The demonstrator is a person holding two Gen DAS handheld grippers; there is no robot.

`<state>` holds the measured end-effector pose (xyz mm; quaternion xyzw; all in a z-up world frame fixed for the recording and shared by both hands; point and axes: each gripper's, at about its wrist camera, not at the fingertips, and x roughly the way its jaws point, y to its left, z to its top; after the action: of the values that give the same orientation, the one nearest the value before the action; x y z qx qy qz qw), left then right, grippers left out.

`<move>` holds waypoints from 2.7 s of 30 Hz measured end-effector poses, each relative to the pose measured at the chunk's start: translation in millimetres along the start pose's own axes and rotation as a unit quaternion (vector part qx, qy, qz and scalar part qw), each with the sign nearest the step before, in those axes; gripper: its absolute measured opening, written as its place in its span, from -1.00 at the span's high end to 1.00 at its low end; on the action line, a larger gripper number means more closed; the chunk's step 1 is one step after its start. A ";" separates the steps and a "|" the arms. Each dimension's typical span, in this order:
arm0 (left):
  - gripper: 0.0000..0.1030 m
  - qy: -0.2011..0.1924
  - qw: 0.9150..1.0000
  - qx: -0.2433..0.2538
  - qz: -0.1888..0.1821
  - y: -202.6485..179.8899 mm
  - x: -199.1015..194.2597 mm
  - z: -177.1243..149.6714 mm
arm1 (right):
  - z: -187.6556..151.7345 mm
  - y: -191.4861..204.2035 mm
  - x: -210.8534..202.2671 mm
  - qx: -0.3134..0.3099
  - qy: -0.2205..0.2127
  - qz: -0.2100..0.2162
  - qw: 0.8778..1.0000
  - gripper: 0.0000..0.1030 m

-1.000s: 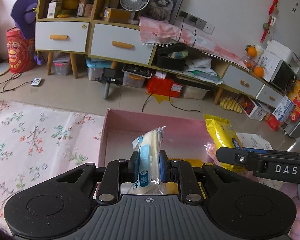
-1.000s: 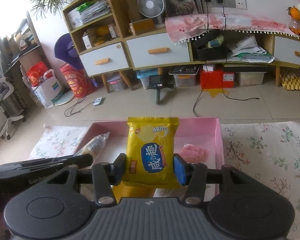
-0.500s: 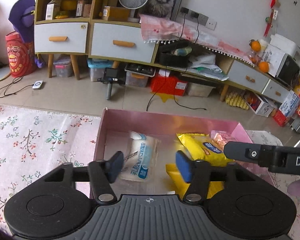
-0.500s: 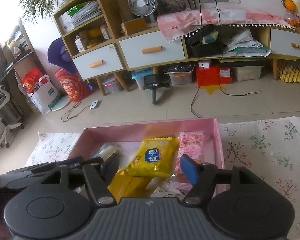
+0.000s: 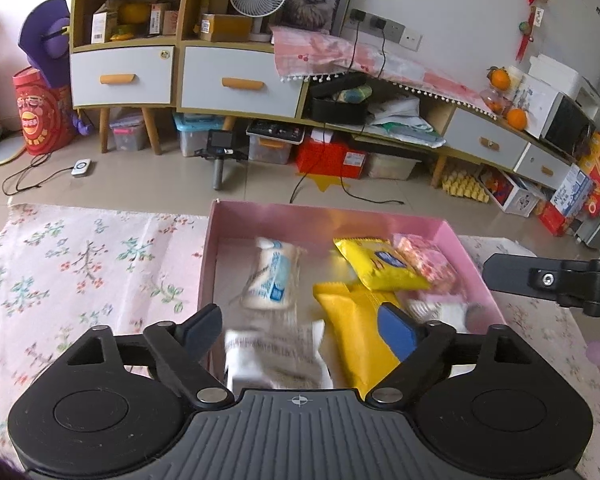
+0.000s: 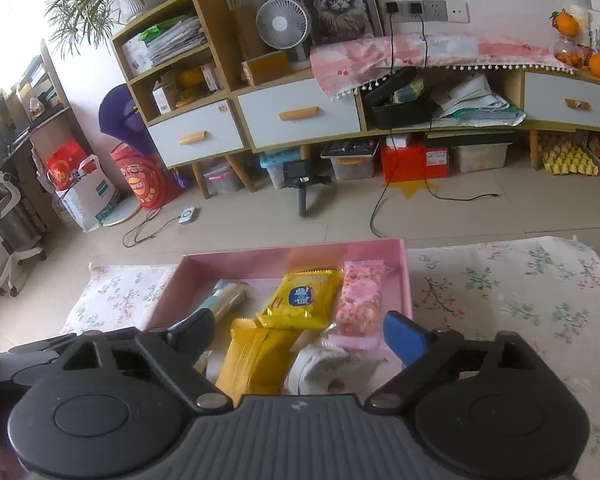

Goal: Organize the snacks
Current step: 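Move both open tools back over the remaining snacks on the table, then grasp the gold wrapped bar with the left tool while the right tool grasps a red candy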

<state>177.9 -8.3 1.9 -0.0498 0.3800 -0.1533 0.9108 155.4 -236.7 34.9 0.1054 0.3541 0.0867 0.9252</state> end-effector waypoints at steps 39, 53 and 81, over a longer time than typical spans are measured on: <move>-0.93 0.054 0.990 0.096 0.088 -15.0 -104.7 -117.6 | -126.0 31.7 -77.4 -0.070 0.019 -0.041 0.997 -0.75; -0.93 0.090 0.987 0.074 0.108 2.9 -83.6 -120.0 | -131.4 35.6 -55.3 -0.070 0.041 -0.060 0.995 -0.75; 0.05 0.146 0.988 0.029 0.048 49.9 -69.1 -110.9 | -135.3 40.5 -16.2 -0.083 0.087 -0.059 0.991 0.40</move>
<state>65.6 63.8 -40.0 0.0175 0.5066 -0.1263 0.8527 48.9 -183.5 -42.7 -0.0011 0.4308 0.0697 0.8998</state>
